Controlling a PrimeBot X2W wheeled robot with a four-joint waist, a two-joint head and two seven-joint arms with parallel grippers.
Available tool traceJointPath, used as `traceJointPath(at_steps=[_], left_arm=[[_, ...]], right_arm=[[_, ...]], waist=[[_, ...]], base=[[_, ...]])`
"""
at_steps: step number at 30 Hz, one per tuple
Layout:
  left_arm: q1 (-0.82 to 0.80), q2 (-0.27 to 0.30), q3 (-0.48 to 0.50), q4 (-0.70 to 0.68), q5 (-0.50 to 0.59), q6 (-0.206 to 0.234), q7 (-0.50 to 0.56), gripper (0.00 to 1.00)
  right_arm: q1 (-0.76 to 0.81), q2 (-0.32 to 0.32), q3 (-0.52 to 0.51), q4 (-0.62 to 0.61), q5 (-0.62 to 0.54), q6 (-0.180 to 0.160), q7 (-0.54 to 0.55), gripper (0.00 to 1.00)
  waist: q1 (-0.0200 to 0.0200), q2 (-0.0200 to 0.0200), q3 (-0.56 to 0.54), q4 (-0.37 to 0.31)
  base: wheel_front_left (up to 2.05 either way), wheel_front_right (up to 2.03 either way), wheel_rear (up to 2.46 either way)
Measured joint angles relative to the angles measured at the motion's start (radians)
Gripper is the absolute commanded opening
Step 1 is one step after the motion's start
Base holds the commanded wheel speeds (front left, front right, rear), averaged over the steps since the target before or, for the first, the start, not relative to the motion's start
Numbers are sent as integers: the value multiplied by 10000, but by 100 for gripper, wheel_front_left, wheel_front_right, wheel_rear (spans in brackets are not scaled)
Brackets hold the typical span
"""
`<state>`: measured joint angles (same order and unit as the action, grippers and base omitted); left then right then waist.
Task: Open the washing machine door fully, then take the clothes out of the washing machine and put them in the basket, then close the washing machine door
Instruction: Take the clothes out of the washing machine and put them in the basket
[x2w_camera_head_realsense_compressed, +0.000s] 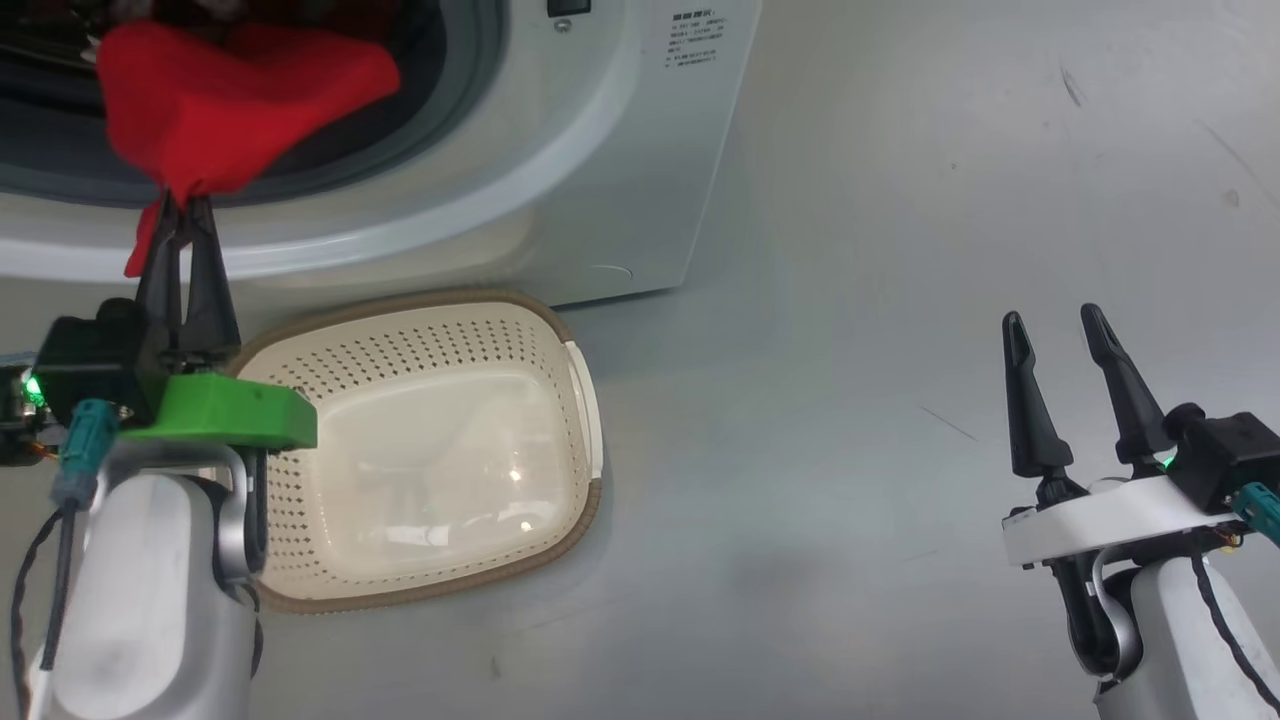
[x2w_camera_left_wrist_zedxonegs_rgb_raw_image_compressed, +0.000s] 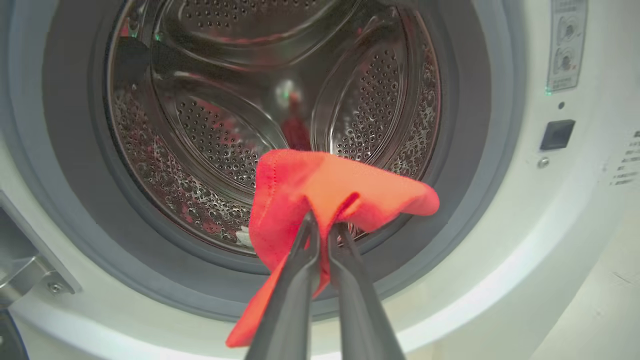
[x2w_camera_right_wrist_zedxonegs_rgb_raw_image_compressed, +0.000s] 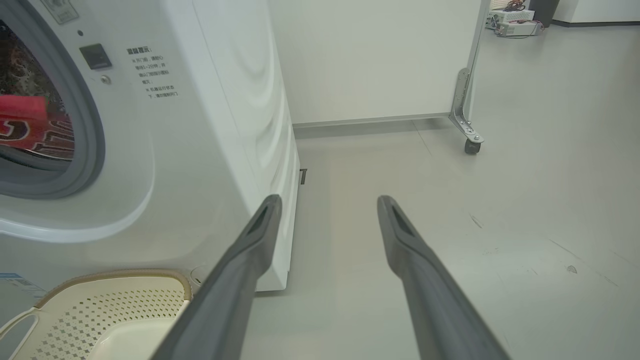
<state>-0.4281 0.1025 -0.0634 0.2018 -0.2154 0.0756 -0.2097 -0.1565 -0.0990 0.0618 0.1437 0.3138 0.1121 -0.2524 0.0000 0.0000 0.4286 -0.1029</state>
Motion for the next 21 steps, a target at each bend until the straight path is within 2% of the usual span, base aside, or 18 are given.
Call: traceJointPath(at_steps=[15,21], left_arm=[[1485,-128,-426,-2111,384,134,-173,0],[2466,-178,-727,-2387,355,134,261,0]], right_arm=[[918,-63,-79,125,-146,0,0,100],[1058,-27,144,109,-174,0,2,100]], waist=[[0,0,-1386,924],[0,0,-1692,1154]], base=[[0,0,0],[0,0,0]])
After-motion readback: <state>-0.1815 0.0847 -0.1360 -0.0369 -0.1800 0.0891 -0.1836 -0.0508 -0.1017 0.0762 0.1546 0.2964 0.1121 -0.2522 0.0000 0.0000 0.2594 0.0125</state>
